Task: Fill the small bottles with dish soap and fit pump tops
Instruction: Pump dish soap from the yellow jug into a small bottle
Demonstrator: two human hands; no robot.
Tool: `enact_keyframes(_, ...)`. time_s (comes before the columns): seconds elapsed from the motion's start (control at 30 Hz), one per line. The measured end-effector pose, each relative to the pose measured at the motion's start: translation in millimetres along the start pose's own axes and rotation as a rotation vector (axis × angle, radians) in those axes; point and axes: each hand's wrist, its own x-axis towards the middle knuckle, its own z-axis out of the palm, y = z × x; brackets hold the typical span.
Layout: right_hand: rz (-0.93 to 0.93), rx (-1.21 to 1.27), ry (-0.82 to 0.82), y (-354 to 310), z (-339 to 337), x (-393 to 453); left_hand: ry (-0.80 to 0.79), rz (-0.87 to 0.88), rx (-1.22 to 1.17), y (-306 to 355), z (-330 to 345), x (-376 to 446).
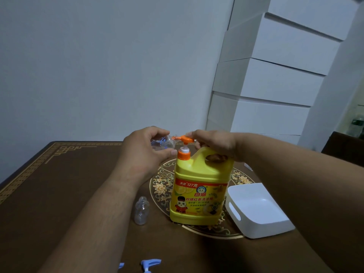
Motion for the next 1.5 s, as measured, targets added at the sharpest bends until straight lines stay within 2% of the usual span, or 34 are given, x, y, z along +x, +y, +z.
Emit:
enact_keyframes(0.2,-0.013,-0.016,-0.007,1.9,-3.7,0.3,-0.006,-0.002,0.0,0.1,-1.4,0.3)
enact_keyframes(0.47,-0.013,-0.054,0.061,3.6,-1.9,3.6,-0.014,0.004,0.026,-1.3,1.1,0.2)
enact_keyframes(0.63,0.016,-0.072,-0.014,-1.1,0.0,1.4,0.008,0.007,0.011,1.6,-1.2,0.4)
enact_keyframes(0.87,0.007,-0.159,0.06,1.7,-1.8,2.7,-0.012,-0.006,0.045,0.3,1.3,-1.2)
enact_keyframes(1.0,0.006,-0.119,0.081,0.7,0.8,2.4,-0.002,-0.002,0.02,-0.2,1.2,-1.3)
enact_keyframes(1.5,0.0,-0.173,0.117,1.9,0.2,7.6,0.008,0.01,0.06,1.5,2.7,-2.7)
